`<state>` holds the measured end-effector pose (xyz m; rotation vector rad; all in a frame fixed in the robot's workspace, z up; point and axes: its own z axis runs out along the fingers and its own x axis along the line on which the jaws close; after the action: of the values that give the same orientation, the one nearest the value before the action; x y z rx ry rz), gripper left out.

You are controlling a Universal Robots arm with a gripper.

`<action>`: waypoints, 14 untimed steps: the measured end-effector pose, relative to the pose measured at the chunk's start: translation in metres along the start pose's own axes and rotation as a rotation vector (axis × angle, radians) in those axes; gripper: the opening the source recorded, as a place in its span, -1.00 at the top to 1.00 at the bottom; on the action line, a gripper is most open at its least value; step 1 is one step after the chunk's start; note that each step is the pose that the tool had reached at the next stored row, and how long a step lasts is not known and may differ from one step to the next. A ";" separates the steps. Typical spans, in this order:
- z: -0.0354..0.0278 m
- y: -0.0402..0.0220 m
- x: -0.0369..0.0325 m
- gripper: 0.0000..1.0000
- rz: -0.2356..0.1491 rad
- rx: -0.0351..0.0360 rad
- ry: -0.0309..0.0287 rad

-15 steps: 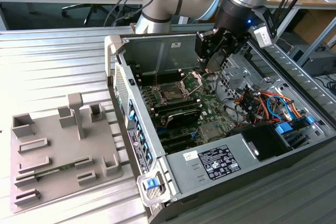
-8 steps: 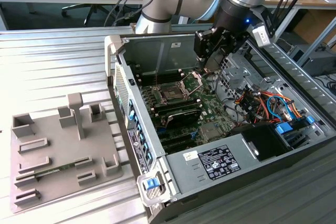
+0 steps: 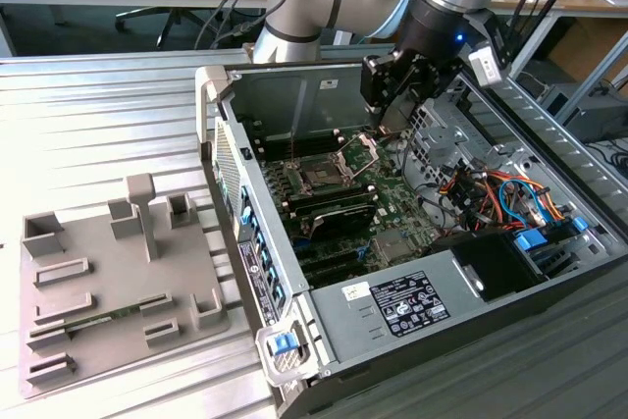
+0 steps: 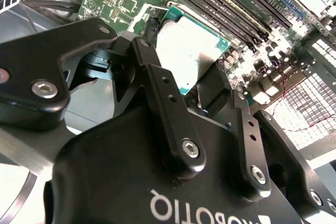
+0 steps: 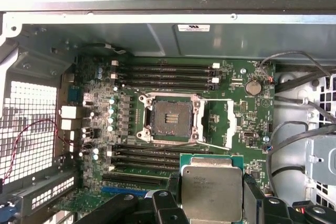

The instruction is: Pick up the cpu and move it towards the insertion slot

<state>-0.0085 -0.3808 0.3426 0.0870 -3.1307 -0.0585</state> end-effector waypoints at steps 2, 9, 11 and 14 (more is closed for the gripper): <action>0.0005 0.0013 0.0000 -0.09 0.000 0.0000 0.0000; 0.0015 0.0042 0.0000 -0.09 0.000 0.0000 0.0000; 0.0018 0.0051 0.0001 -0.09 0.000 0.0000 0.0000; 0.0025 0.0076 0.0011 -0.09 0.000 -0.0001 0.0000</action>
<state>-0.0100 -0.3732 0.3404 0.0871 -3.1307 -0.0586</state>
